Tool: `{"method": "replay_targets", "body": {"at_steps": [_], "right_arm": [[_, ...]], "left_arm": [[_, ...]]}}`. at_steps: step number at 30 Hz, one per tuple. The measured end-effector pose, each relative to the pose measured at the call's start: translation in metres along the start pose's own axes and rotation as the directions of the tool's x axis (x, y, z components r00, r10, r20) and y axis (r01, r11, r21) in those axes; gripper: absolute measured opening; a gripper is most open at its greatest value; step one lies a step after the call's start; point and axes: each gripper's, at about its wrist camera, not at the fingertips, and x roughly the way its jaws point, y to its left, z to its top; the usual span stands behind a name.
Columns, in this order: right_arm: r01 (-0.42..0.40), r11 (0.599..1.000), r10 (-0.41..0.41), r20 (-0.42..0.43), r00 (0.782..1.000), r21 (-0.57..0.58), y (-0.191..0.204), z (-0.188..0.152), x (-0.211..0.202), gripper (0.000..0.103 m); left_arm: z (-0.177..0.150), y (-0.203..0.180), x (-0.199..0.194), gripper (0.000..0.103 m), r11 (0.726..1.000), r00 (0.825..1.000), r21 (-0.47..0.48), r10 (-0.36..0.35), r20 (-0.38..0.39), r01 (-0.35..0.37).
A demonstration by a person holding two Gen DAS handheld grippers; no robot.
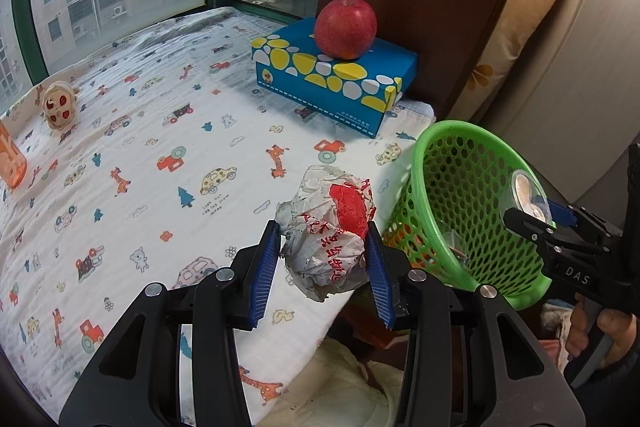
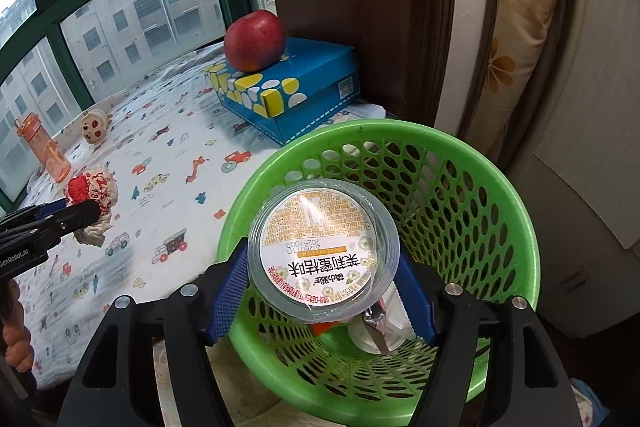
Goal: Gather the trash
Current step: 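Carry the cup and wrapper over the green basket and release both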
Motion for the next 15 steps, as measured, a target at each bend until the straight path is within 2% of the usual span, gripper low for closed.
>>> {"method": "replay_targets", "body": {"at_steps": [6,8,15], "right_arm": [[0.045,0.998,-0.045,-0.007,0.999,0.047,-0.029,-0.001,0.000,0.068],[0.056,0.996,-0.056,-0.009,0.998,0.065,-0.037,-0.002,0.000,0.074],[0.071,0.992,-0.071,0.002,0.997,0.100,-0.055,-0.008,-0.009,0.074]], "left_arm": [[0.003,-0.019,0.004,0.042,0.999,1.000,0.031,-0.010,-0.008,0.010],[0.005,-0.025,0.005,0.042,0.999,1.000,0.043,-0.015,-0.009,0.015],[0.011,-0.047,0.013,0.042,0.996,0.999,0.081,-0.037,-0.020,0.039]]}}
